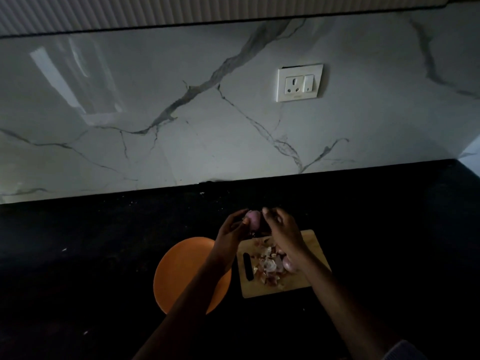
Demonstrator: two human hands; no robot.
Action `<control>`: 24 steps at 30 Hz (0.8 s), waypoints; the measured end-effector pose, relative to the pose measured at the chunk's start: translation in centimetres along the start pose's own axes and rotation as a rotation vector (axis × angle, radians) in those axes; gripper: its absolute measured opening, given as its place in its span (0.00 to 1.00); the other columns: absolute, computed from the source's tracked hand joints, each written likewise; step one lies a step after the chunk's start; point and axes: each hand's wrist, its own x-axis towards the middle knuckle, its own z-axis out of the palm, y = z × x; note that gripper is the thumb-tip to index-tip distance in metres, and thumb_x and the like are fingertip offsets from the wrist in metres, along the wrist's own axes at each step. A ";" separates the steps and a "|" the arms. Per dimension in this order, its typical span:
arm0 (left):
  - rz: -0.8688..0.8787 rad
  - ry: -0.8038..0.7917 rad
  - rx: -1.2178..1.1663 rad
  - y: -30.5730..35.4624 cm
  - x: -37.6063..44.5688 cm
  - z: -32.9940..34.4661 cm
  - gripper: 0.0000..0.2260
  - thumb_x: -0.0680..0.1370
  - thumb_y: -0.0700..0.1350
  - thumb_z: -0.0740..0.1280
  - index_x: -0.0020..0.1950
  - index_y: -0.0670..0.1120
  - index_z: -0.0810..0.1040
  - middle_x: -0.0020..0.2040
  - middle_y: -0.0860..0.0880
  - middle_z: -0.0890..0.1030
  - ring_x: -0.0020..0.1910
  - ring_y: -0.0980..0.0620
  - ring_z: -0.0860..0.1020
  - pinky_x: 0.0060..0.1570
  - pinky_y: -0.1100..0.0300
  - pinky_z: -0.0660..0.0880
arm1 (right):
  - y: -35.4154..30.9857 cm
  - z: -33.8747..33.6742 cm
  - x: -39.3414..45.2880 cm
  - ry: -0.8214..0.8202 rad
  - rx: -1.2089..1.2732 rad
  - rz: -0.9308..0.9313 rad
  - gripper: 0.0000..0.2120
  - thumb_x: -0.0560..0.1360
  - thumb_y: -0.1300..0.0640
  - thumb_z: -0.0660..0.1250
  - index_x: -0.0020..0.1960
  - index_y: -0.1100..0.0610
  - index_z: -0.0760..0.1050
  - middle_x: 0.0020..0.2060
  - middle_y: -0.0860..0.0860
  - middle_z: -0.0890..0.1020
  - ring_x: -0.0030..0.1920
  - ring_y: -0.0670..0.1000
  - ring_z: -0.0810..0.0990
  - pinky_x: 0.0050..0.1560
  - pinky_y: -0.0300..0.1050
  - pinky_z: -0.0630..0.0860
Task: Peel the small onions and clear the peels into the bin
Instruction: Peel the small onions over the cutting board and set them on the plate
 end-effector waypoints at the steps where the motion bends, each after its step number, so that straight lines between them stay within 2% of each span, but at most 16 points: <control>1: -0.002 -0.002 0.002 -0.1 0.0 0.1 0.22 0.77 0.50 0.68 0.68 0.41 0.74 0.61 0.39 0.81 0.62 0.37 0.78 0.62 0.40 0.75 | -0.3 0.0 -0.3 -0.025 -0.014 0.028 0.18 0.80 0.39 0.62 0.53 0.54 0.76 0.44 0.48 0.81 0.43 0.48 0.81 0.34 0.33 0.71; 4: -0.004 -0.029 0.045 0.1 0.1 0.6 0.17 0.82 0.46 0.65 0.69 0.41 0.74 0.61 0.41 0.81 0.61 0.41 0.80 0.60 0.45 0.77 | -0.9 0.3 -1.0 -0.093 -0.111 0.075 0.22 0.78 0.33 0.59 0.56 0.51 0.73 0.44 0.45 0.78 0.42 0.42 0.78 0.37 0.38 0.75; 6: -0.007 -0.034 0.049 0.1 0.1 0.8 0.15 0.83 0.43 0.62 0.69 0.41 0.75 0.60 0.41 0.82 0.58 0.44 0.81 0.57 0.48 0.78 | -0.9 0.3 -1.0 -0.107 -0.102 0.094 0.19 0.81 0.35 0.57 0.58 0.49 0.73 0.45 0.44 0.78 0.44 0.44 0.78 0.40 0.36 0.74; 8: -0.007 -0.022 0.040 0.0 0.0 0.7 0.14 0.84 0.42 0.61 0.68 0.40 0.75 0.60 0.40 0.81 0.57 0.44 0.81 0.57 0.47 0.78 | -0.8 0.4 -0.6 -0.105 -0.132 0.081 0.21 0.84 0.40 0.54 0.66 0.52 0.75 0.55 0.52 0.80 0.55 0.51 0.79 0.47 0.38 0.72; 10: -0.018 -0.005 0.027 -0.1 -0.1 0.5 0.13 0.83 0.41 0.61 0.67 0.40 0.75 0.59 0.39 0.82 0.56 0.43 0.81 0.58 0.46 0.78 | -0.7 0.3 -0.2 -0.102 -0.157 0.073 0.22 0.85 0.45 0.52 0.70 0.56 0.73 0.65 0.57 0.78 0.65 0.55 0.76 0.57 0.41 0.70; 13: -0.037 0.012 0.032 -0.1 -0.2 0.4 0.11 0.83 0.40 0.62 0.65 0.43 0.76 0.57 0.43 0.84 0.55 0.46 0.82 0.56 0.50 0.78 | -0.5 0.1 0.1 -0.134 -0.210 0.079 0.22 0.86 0.48 0.52 0.73 0.60 0.70 0.69 0.59 0.75 0.69 0.57 0.73 0.59 0.43 0.67; 16: -0.036 0.018 0.035 0.0 -0.3 0.2 0.12 0.83 0.41 0.63 0.65 0.44 0.77 0.58 0.43 0.83 0.54 0.48 0.82 0.56 0.52 0.79 | 0.0 -0.7 0.1 -0.122 -0.261 0.054 0.17 0.86 0.50 0.54 0.68 0.58 0.72 0.62 0.58 0.78 0.65 0.59 0.76 0.54 0.47 0.69; 19: -0.033 0.025 0.027 0.1 -0.1 -0.3 0.14 0.83 0.39 0.63 0.68 0.41 0.74 0.60 0.41 0.82 0.55 0.46 0.81 0.54 0.52 0.79 | 1.0 -1.4 0.3 -0.133 -0.224 0.014 0.11 0.83 0.51 0.61 0.60 0.55 0.75 0.53 0.52 0.81 0.57 0.52 0.79 0.47 0.44 0.70; 22: -0.015 0.038 0.032 0.0 -0.2 -0.6 0.15 0.80 0.39 0.65 0.67 0.40 0.73 0.59 0.43 0.82 0.55 0.45 0.81 0.54 0.49 0.79 | 0.9 -2.1 0.3 -0.149 -0.118 0.002 0.10 0.82 0.47 0.64 0.56 0.52 0.78 0.48 0.47 0.82 0.53 0.49 0.81 0.49 0.44 0.74; 24: 0.004 0.013 0.074 0.2 -0.6 -0.4 0.19 0.76 0.43 0.69 0.66 0.41 0.73 0.59 0.44 0.82 0.55 0.46 0.81 0.55 0.47 0.78 | 0.6 -2.1 0.3 -0.187 -0.047 -0.028 0.09 0.80 0.47 0.66 0.57 0.49 0.79 0.52 0.45 0.83 0.55 0.46 0.81 0.57 0.45 0.77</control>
